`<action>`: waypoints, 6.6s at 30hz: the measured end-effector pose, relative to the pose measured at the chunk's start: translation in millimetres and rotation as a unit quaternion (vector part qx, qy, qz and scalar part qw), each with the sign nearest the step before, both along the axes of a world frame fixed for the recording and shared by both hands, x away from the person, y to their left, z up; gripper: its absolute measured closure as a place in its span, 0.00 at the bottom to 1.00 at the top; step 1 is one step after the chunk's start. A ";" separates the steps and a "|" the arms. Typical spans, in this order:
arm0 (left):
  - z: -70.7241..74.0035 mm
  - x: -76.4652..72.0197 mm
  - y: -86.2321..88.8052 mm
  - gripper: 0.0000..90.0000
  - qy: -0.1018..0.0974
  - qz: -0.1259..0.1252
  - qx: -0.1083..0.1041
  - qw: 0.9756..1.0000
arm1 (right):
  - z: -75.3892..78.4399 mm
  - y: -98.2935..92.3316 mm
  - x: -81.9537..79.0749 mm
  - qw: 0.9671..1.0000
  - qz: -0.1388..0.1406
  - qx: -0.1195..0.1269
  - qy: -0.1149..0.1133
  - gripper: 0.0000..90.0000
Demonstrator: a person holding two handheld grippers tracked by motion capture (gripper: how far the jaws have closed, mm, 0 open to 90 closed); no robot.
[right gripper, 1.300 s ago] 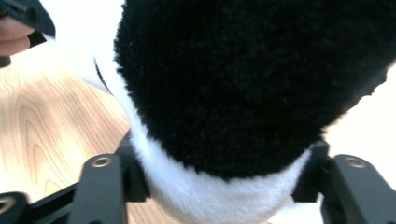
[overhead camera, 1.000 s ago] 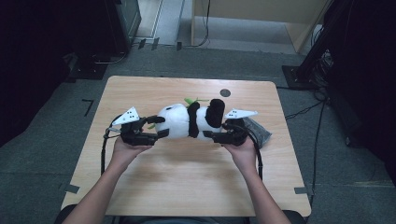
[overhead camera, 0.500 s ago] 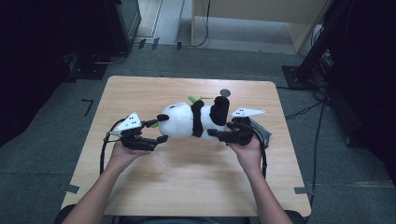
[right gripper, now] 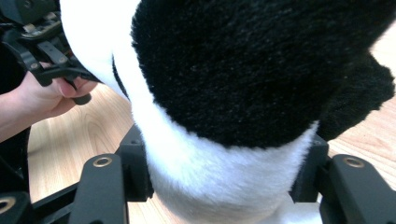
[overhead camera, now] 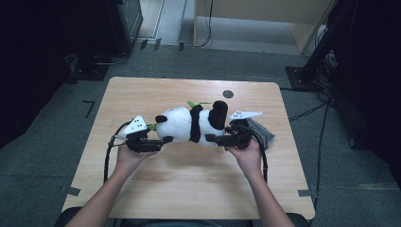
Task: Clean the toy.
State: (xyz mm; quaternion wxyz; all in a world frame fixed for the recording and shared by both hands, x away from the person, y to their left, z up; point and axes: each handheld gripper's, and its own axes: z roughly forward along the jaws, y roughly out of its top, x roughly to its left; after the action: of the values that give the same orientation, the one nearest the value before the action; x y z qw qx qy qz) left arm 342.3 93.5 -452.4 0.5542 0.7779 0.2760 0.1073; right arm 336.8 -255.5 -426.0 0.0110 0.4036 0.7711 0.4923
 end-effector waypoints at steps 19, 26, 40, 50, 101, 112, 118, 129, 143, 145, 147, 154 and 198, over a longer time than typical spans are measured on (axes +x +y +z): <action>19.9 4.3 22.8 0.66 0.062 0.013 -0.072 0.995 | -7.5 -7.0 5.3 0.997 0.020 0.023 -0.072 0.18; 21.5 5.4 24.2 0.68 0.088 -0.002 -0.093 0.992 | -18.5 -6.4 3.2 0.993 0.056 0.015 -0.100 0.19; 10.2 10.3 15.5 0.51 0.109 0.004 -0.088 0.990 | -21.4 7.2 -7.2 0.989 0.033 -0.067 -0.129 0.45; 6.6 6.1 14.8 0.29 -0.002 -0.044 0.005 0.999 | -6.7 -5.2 2.3 0.999 0.021 -0.004 -0.049 0.57; 0.4 12.5 17.1 0.55 0.094 0.007 -0.027 0.995 | -10.1 9.9 -2.7 0.996 0.018 -0.063 -0.061 0.50; -3.6 -1.6 0.7 0.30 -0.021 -0.024 0.071 0.997 | -2.6 -9.3 5.7 0.999 -0.009 0.034 0.018 0.56; -6.9 2.0 -7.0 0.51 0.025 -0.004 0.076 0.997 | -1.6 -9.7 4.5 1.000 -0.017 0.017 0.006 0.50; -7.5 9.3 0.8 0.62 0.111 -0.013 0.031 0.993 | -6.3 -11.7 4.1 1.000 0.002 0.007 -0.003 0.33; -30.1 13.6 0.5 0.53 0.145 -0.001 0.059 0.988 | -33.3 -4.6 10.9 0.999 0.002 -0.029 0.016 0.28; -30.2 13.9 0.9 0.51 0.143 0.001 0.059 0.988 | -33.3 -4.2 10.4 0.999 0.007 -0.040 0.006 0.27; -29.7 14.0 1.4 0.50 0.139 0.003 0.059 0.988 | -32.2 -3.5 9.4 0.999 0.008 -0.051 -0.001 0.27; -28.7 14.1 3.3 0.43 0.131 -0.006 0.060 0.989 | -28.9 -5.8 7.3 0.997 0.010 -0.075 -0.019 0.24; -6.5 49.9 0.1 0.16 0.090 0.027 0.050 0.994 | -23.0 -80.0 5.0 0.989 -0.089 -0.091 -0.080 0.23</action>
State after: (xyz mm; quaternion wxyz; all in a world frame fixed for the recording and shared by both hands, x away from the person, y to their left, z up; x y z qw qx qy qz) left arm 392.2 93.7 -458.9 0.4843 0.8036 0.3398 0.0650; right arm 341.8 -335.4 -448.9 0.1530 0.4275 0.7705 0.4475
